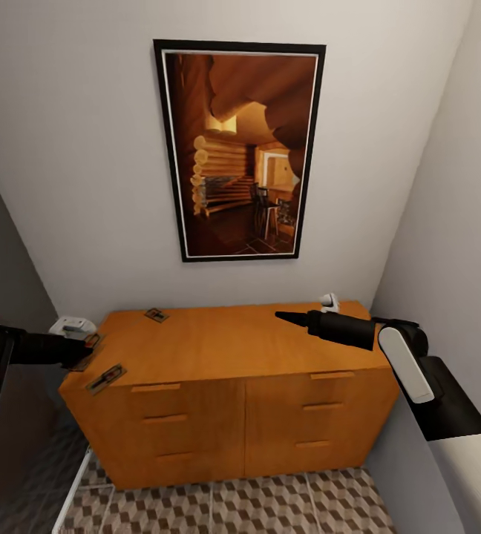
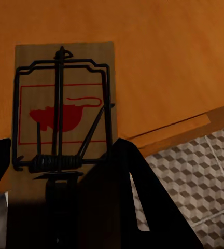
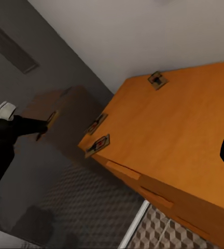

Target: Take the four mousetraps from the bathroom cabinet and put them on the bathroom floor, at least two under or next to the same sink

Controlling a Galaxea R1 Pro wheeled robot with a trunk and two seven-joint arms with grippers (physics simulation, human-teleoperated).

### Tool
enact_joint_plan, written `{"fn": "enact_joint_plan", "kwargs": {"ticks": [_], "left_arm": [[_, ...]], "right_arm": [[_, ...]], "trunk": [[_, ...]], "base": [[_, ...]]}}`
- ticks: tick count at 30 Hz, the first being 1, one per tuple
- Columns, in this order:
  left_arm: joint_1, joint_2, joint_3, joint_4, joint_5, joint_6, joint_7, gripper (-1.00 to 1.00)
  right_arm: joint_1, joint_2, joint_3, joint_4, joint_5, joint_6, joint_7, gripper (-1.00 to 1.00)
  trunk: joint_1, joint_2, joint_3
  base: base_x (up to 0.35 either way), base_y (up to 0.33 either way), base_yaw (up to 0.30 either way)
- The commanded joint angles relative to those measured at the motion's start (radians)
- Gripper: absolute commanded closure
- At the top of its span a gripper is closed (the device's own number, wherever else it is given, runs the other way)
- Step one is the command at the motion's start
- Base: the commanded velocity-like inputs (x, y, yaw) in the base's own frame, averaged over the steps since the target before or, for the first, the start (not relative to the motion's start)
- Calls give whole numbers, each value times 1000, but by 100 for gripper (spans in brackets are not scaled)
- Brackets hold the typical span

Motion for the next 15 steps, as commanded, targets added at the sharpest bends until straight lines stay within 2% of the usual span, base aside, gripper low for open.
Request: {"fn": "enact_joint_plan", "kwargs": {"ticks": [1, 5, 7, 10, 11, 12, 15], "left_arm": [[-1, -2, 1, -1, -11, 5, -12, 100], [-2, -6, 5, -6, -1, 6, -47, 100], [-2, -7, 6, -7, 9, 6, -108, 100], [-7, -9, 6, -9, 26, 10, -247, 100], [-10, -13, 7, -10, 37, 11, -293, 100], [-11, -17, 7, -12, 45, 12, -294, 100], [-14, -49, 9, -19, 118, 12, -294, 100]], "right_arm": [[-1, -1, 0, 0, 3, 2, 4, -100], [-1, 0, 1, 1, 4, 1, -2, -100], [-1, 0, 1, 2, 5, 1, -11, -100], [-1, 1, 2, 2, 11, -1, -49, -100], [-1, 1, 2, 1, 16, -1, -70, -100], [-1, 1, 2, 1, 19, -1, -81, -100], [-1, 1, 2, 0, 34, -3, -133, -100]], "trunk": [[0, -2, -2], [0, -2, -2], [0, -2, -2], [0, -2, -2], [0, -2, -2], [0, -2, -2], [0, -2, -2]], "base": [[0, 0, 285], [0, 0, 286], [0, 0, 286], [0, 0, 286], [0, 0, 286], [0, 0, 286], [0, 0, 285]]}}
